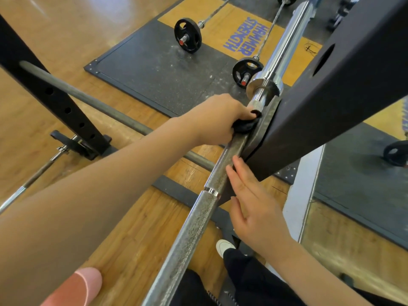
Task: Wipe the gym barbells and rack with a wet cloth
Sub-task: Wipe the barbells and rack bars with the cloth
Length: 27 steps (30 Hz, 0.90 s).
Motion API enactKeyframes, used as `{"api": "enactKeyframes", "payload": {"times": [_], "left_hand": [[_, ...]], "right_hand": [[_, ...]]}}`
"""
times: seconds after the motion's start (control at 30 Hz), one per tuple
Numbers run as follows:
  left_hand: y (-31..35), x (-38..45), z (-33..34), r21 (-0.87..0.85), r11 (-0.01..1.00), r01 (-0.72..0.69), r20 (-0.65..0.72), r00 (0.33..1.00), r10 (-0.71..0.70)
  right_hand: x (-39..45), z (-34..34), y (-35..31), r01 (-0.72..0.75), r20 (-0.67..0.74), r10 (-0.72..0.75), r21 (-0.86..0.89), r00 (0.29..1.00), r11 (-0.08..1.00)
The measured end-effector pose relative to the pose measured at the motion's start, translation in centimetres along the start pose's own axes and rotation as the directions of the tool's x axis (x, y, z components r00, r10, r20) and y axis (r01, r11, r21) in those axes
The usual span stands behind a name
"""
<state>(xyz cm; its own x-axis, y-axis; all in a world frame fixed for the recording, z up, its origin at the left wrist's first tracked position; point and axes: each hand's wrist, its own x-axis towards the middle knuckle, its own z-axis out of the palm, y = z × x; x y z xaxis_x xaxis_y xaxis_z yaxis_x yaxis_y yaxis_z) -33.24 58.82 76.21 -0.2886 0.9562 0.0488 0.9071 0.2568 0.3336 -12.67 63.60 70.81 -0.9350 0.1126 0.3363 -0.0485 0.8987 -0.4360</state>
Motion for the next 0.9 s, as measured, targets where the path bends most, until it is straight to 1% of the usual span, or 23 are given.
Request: {"api": "enactKeyframes", "payload": {"times": [0.13,0.2,0.23,0.3,0.37,0.4,0.47,0.57,0.63,0.67,0.73,0.77,0.8,0.83,0.87,0.9], "left_hand": [[0.5,-1.5,-1.3,0.072,0.993,-0.095,0.099,0.991,0.088],[0.4,-0.8,-1.8,0.095,0.989,-0.112,0.086,0.991,0.104],[0.4,-0.3,-1.7,0.094,0.991,-0.099,0.064,0.994,0.093],[0.5,0.3,-1.1,0.005,1.000,-0.012,0.041,0.999,0.012],[0.7,0.0,-0.6,-0.111,0.991,0.071,0.068,0.996,-0.063],[1.0,-0.3,-0.5,-0.148,0.985,0.091,0.082,0.993,-0.079],[1.5,-1.0,-0.5,-0.167,0.982,0.090,0.068,0.995,-0.079],[1.7,-1.8,-0.4,-0.167,0.983,0.071,0.009,0.997,-0.070],[1.7,-2.2,-0.5,-0.100,0.993,0.056,0.004,0.998,-0.056],[1.8,-2.4,-0.6,-0.031,0.999,0.040,0.028,0.999,-0.039],[1.7,-2.8,-1.1,0.104,0.995,-0.009,0.125,0.992,-0.004],[1.5,-2.9,-1.5,0.136,0.990,-0.029,0.160,0.987,0.007],[1.2,-2.7,-2.0,0.139,0.989,-0.044,0.145,0.989,0.023],[0.9,-2.3,-2.3,0.114,0.992,-0.046,0.065,0.997,0.039],[0.6,-1.7,-2.4,0.064,0.998,-0.027,-0.059,0.998,0.031],[0.6,-1.0,-2.4,-0.006,1.000,0.001,-0.174,0.985,-0.002]], "right_hand": [[0.2,-0.5,0.3,0.032,0.004,-0.032,-0.023,0.999,0.999],[0.2,-0.6,0.4,0.046,0.014,-0.045,-0.035,0.999,0.998],[0.2,-0.7,0.5,0.047,0.017,-0.046,-0.039,0.999,0.998],[0.2,-0.7,0.5,0.045,0.027,-0.044,-0.043,0.999,0.998],[0.1,-0.8,0.6,0.039,0.032,-0.038,-0.035,0.999,0.999],[0.0,-0.7,0.6,0.035,0.035,-0.034,-0.029,0.999,0.999],[-0.2,-0.6,0.6,0.022,0.038,-0.022,-0.018,0.999,1.000],[-0.3,-0.5,0.5,0.011,0.037,-0.010,-0.014,0.999,1.000],[-0.2,-0.5,0.4,0.009,0.034,-0.008,-0.018,0.999,1.000],[-0.2,-0.6,0.4,0.009,0.036,-0.008,-0.021,0.999,1.000],[-0.2,-0.7,0.4,0.010,0.036,-0.010,-0.023,0.999,1.000],[-0.2,-0.7,0.5,0.012,0.033,-0.011,-0.022,0.999,1.000],[-0.1,-0.7,0.5,0.012,0.030,-0.012,-0.021,0.999,1.000],[-0.1,-0.7,0.5,0.012,0.028,-0.011,-0.020,1.000,1.000],[-0.1,-0.6,0.4,0.007,0.026,-0.006,-0.020,1.000,1.000],[0.0,-0.6,0.3,-0.003,0.024,0.003,-0.019,1.000,1.000]]}}
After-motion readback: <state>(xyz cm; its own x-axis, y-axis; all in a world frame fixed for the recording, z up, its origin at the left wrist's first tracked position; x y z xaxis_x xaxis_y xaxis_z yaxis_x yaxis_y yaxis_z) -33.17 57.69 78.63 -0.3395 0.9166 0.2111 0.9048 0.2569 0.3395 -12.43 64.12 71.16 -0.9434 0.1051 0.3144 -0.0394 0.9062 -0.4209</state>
